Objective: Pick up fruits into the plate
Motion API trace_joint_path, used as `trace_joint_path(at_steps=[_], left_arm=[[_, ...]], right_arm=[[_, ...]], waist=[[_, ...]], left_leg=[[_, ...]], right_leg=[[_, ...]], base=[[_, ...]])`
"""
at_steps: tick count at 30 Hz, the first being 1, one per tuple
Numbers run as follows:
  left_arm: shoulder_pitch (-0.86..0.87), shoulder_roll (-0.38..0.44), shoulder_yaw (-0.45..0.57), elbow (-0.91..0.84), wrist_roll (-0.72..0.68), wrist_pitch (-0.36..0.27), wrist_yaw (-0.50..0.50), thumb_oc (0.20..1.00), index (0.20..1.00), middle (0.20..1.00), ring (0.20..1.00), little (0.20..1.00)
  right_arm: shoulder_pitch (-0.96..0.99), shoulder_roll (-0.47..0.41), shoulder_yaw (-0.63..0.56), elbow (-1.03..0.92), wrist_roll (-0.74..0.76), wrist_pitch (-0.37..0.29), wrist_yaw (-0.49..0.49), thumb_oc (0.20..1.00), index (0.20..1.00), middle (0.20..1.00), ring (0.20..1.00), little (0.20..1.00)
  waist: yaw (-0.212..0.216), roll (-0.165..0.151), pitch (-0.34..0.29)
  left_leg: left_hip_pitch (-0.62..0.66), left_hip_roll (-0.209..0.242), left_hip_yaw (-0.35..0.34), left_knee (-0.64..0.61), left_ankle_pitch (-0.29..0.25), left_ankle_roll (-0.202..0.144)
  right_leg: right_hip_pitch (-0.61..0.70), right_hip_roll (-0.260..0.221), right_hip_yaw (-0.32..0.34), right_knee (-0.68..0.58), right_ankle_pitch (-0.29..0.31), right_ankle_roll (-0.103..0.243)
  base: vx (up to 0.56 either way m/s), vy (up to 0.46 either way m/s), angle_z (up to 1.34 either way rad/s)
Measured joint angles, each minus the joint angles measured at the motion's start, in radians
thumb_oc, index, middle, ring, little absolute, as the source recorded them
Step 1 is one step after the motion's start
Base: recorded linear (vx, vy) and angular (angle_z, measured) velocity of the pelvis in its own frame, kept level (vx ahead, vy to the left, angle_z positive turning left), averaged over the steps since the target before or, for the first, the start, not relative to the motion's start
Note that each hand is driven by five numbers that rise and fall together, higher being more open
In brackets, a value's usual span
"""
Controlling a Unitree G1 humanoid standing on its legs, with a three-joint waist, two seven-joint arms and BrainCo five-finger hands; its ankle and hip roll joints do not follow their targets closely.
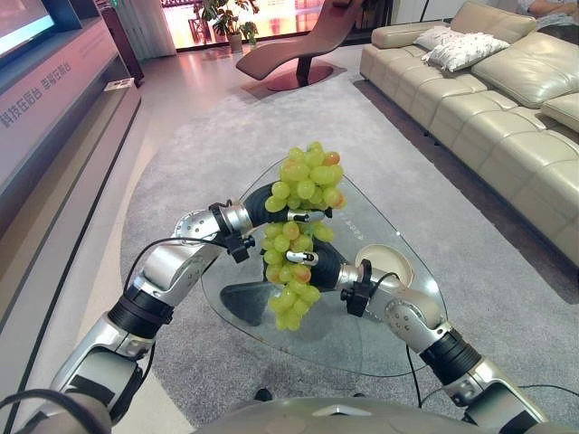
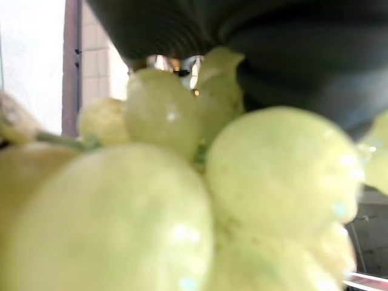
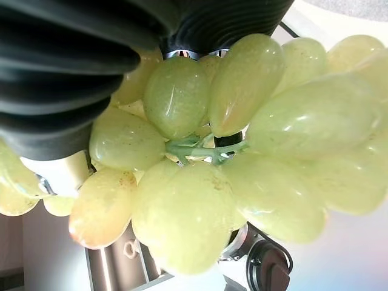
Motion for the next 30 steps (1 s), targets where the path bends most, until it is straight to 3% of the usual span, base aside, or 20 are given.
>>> trace_joint_path(at_steps=[10, 23, 30], left_arm=[[0.060, -0.025, 0.056, 0.018, 0.000, 0.001, 0.008, 1.000, 1.000, 1.000, 1.000, 1.000], [0.396, -0.041, 0.260, 0.106, 0.003, -0.003, 0.033, 1.000, 1.000, 1.000, 1.000, 1.000], [0.531, -0.052, 0.333, 0.303, 0.107, -0.023, 0.092, 1.000, 1.000, 1.000, 1.000, 1.000]], right_arm=[[0.094, -0.015, -0.030, 0.051, -0.006, -0.032, -0.030, 0.200, 0.200, 0.200, 0.200, 0.200], [0.264, -0.080, -0.266, 0.087, -0.106, -0.154, -0.089, 0.200, 0.200, 0.200, 0.200, 0.200], [0.312, -0.087, -0.397, 0.109, -0.192, -0.208, -0.176, 0.200, 0.200, 0.200, 0.200, 0.200]], waist=[[0.001, 0.013, -0.015], [0.031, 0.017, -0.017], [0.038, 0.020, 0.006]], left_leg=[[-0.015, 0.000, -0.001, 0.000, 0.000, 0.000], [-0.030, 0.001, -0.016, -0.001, -0.002, 0.003], [-0.037, 0.001, -0.027, -0.001, -0.002, 0.004]], right_leg=[[-0.011, 0.000, -0.001, 0.000, -0.001, 0.002], [-0.014, 0.000, -0.016, -0.001, -0.010, 0.006], [-0.012, -0.001, -0.031, -0.001, -0.017, 0.009]], base=[[0.00, 0.000, 0.00], [0.01, -0.004, 0.04], [0.01, 0.002, 0.05]])
